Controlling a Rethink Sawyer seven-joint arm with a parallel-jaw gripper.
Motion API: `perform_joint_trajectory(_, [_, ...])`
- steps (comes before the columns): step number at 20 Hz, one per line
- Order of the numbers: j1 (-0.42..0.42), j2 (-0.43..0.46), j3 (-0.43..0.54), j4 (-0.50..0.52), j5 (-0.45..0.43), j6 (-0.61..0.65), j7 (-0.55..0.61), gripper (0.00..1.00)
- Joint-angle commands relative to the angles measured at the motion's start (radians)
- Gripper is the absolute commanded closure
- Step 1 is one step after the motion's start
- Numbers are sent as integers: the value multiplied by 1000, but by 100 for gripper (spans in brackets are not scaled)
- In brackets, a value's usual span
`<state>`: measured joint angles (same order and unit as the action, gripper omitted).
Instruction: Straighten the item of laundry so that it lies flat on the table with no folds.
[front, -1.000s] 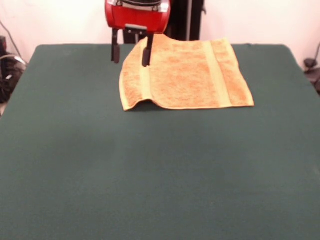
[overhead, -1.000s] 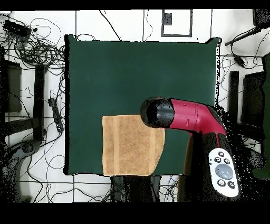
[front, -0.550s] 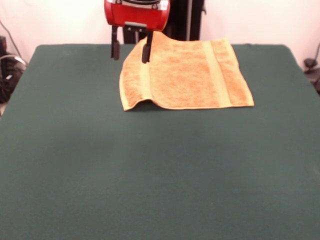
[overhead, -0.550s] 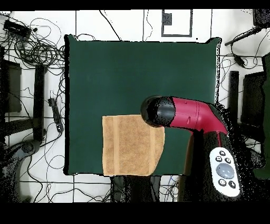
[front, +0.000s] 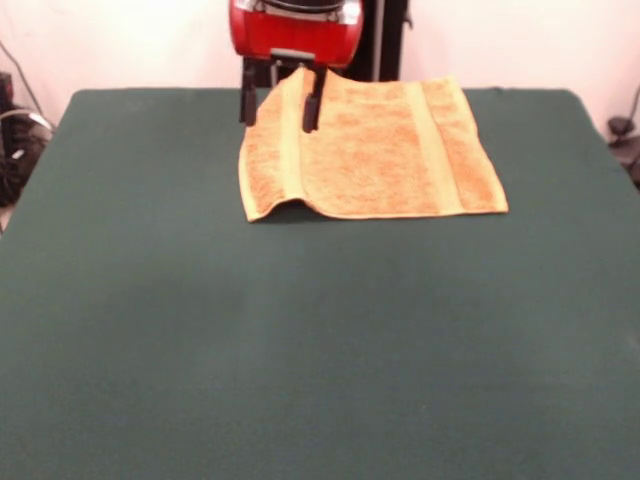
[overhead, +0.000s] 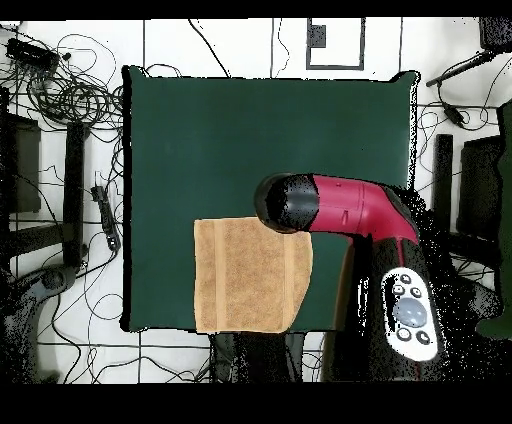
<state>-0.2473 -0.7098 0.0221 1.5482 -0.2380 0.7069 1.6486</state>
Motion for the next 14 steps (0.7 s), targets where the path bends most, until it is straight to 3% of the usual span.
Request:
perform_joint_trajectory(1, [69,39,82,-40,33,141,82,0])
perform_joint_trajectory(14, [123,89,54,-127,58,191,151,0])
